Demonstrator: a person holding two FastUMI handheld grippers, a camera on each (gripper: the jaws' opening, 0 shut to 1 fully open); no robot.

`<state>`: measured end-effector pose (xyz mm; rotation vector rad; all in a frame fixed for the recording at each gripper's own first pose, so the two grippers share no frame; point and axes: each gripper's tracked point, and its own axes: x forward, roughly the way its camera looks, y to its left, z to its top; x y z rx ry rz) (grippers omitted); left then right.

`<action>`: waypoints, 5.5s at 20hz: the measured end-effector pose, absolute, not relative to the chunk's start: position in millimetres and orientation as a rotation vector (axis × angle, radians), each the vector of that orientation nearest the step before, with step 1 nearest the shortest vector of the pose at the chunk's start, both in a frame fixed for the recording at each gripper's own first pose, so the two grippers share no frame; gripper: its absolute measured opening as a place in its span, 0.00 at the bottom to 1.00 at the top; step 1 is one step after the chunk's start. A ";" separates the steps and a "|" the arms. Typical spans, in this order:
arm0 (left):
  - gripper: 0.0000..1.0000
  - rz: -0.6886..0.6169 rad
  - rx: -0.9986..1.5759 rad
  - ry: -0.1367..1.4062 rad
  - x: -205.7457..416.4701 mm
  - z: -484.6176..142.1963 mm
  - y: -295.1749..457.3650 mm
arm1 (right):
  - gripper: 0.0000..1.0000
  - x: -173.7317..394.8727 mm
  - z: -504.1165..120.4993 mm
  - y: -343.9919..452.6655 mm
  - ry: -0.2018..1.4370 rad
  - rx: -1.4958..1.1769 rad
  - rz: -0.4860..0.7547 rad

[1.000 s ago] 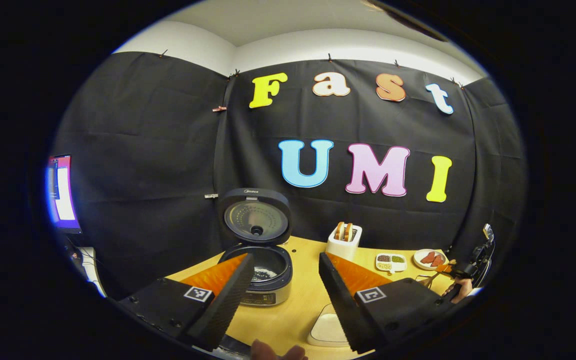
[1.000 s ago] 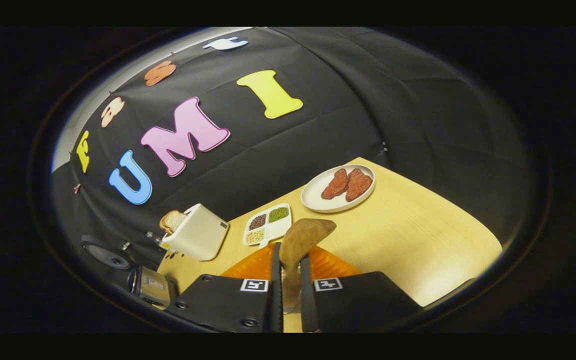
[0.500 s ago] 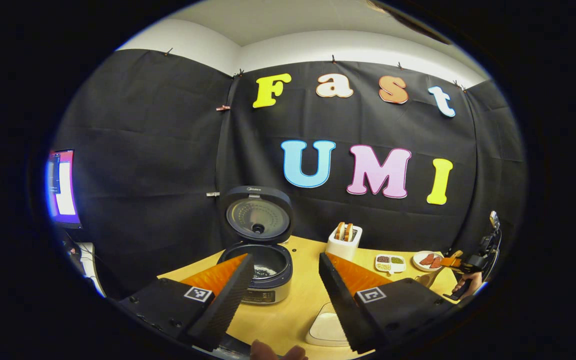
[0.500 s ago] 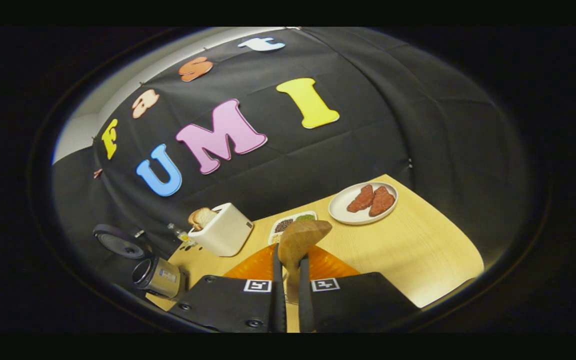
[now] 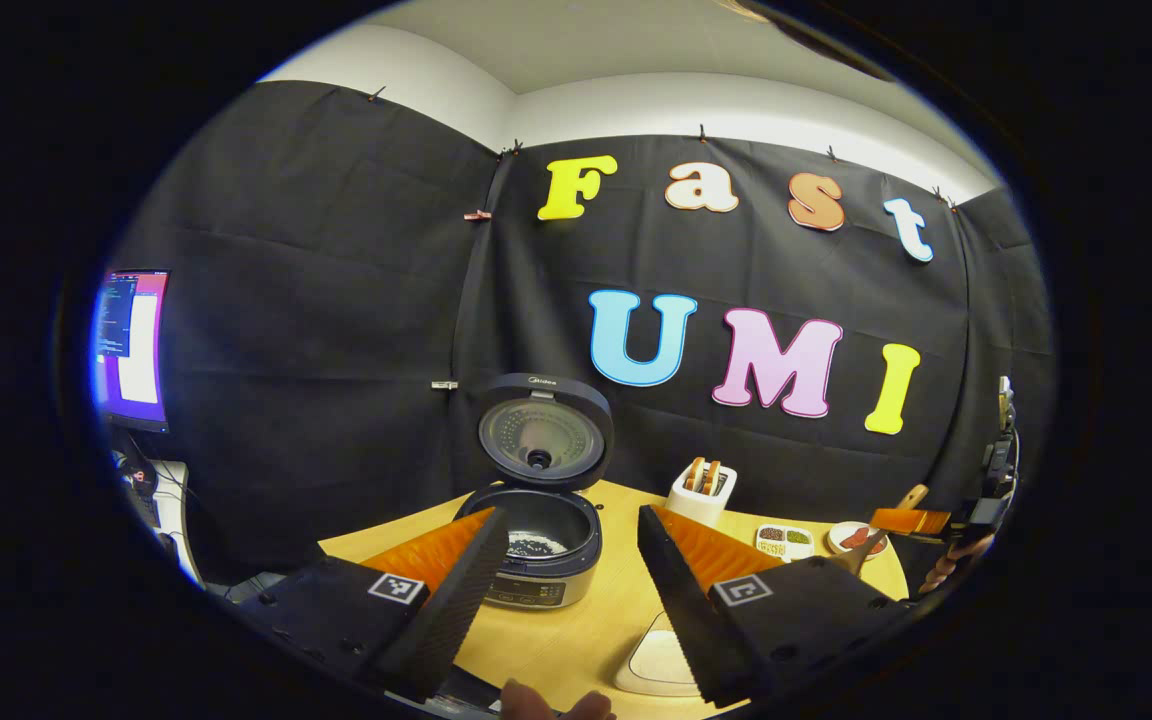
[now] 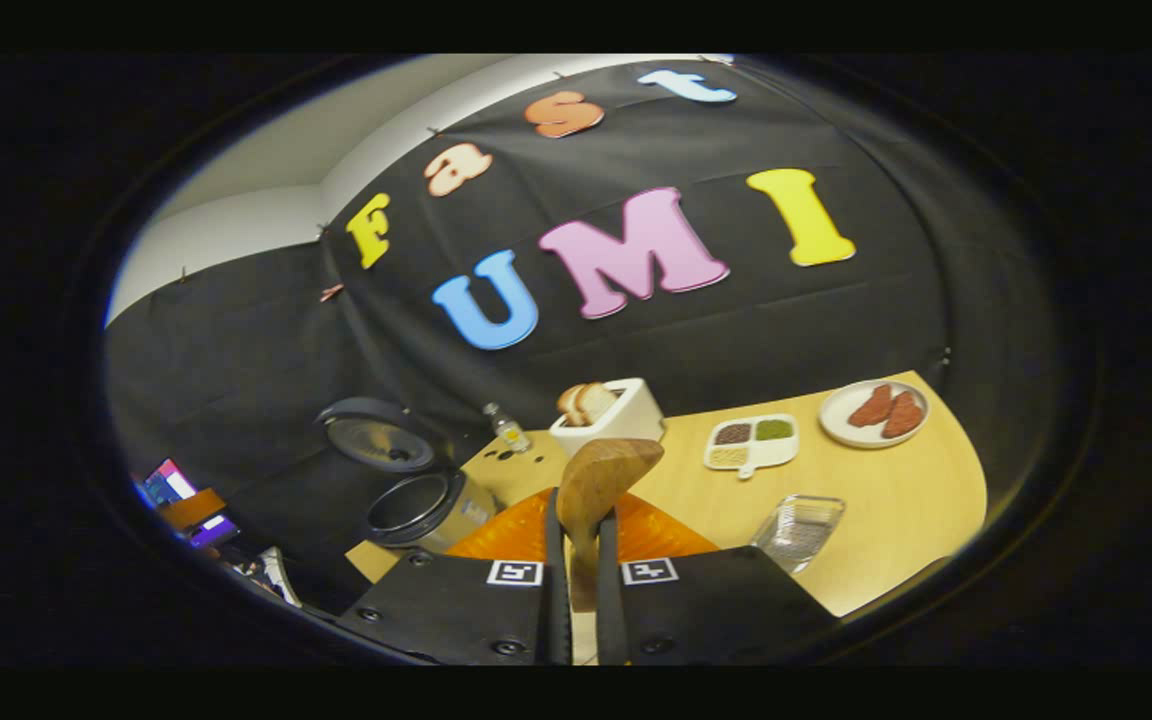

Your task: Close the left gripper, press the button to open the rice cooker; take a wooden spoon from the chopstick holder with the right hand, scoop a spoonful of rice and pour it into the rice cooker, then put the wooden spoon back into the chopstick holder.

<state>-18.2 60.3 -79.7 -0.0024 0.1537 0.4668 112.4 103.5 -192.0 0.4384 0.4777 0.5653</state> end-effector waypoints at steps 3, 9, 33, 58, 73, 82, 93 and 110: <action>0.89 0.470 -0.006 0.134 -18.7 -76.1 66.1 | 0.14 89.5 -220.9 141.2 0.513 0.333 0.625; 0.89 0.469 -0.034 0.126 -24.9 -80.1 68.3 | 0.14 64.5 -287.5 174.4 0.555 0.107 0.669; 0.89 0.501 -0.060 0.127 -33.6 -88.1 86.6 | 0.14 55.2 -315.5 198.8 0.790 0.477 0.588; 0.89 0.416 -0.055 0.115 -24.2 -65.8 108.7 | 0.10 71.7 -204.0 176.1 0.682 0.761 0.488; 0.89 0.373 -0.130 0.106 -32.1 -60.9 188.1 | 0.09 137.2 -108.5 320.3 0.594 0.987 0.503; 0.89 0.371 -0.178 0.095 -31.3 -61.7 219.7 | 0.14 155.8 -168.0 462.7 0.599 0.600 0.555; 0.90 0.384 -0.228 0.087 -35.0 -68.7 244.0 | 0.09 136.2 -181.2 519.1 0.390 0.027 0.702; 0.89 0.367 -0.210 0.077 -39.2 -62.0 237.4 | 0.11 86.7 -118.7 533.3 0.299 0.056 0.826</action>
